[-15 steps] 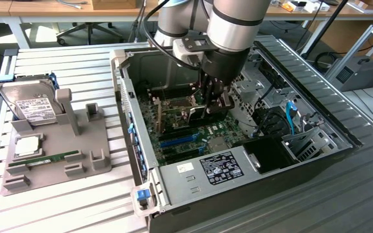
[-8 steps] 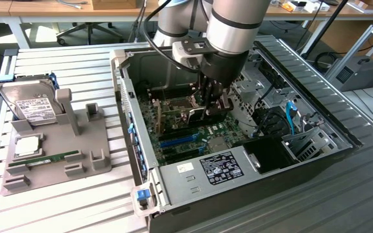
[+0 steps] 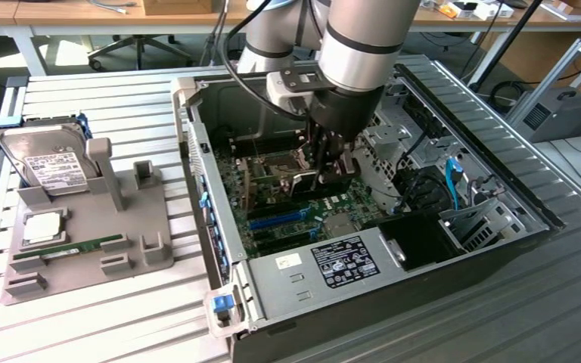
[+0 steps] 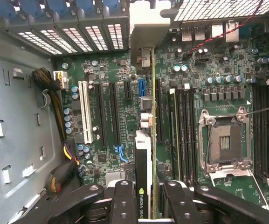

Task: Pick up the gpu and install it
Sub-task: 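Insert the gpu into the slot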

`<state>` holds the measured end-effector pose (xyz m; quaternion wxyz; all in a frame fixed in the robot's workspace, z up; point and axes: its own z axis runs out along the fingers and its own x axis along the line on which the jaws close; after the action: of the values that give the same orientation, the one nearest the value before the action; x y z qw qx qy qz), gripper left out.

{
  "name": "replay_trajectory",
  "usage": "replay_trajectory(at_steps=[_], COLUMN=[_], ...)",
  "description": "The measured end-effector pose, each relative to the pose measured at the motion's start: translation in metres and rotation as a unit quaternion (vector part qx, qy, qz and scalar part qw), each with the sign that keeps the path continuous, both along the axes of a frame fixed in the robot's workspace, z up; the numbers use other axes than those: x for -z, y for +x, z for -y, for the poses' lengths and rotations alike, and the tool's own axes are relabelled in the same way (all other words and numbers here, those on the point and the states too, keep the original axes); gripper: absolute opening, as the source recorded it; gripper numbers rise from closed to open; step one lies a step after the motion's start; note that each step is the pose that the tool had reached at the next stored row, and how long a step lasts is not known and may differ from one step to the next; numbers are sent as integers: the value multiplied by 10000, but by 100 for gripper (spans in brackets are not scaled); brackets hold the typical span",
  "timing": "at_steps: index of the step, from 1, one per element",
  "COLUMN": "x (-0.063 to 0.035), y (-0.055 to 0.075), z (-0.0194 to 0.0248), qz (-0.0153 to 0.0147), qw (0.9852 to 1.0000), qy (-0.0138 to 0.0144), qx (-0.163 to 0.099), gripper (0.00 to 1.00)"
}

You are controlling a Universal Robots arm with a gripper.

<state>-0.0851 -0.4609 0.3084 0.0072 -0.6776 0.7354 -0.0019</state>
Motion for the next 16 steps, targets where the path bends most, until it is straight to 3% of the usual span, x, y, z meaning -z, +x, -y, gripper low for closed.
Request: replay_trajectory(at_steps=[5,16], x=[54,56], y=[-3,-3], z=[0,0], qz=[0,0], qw=[10000,10000], qy=[0,0], qx=[0,0], gripper=[27,27])
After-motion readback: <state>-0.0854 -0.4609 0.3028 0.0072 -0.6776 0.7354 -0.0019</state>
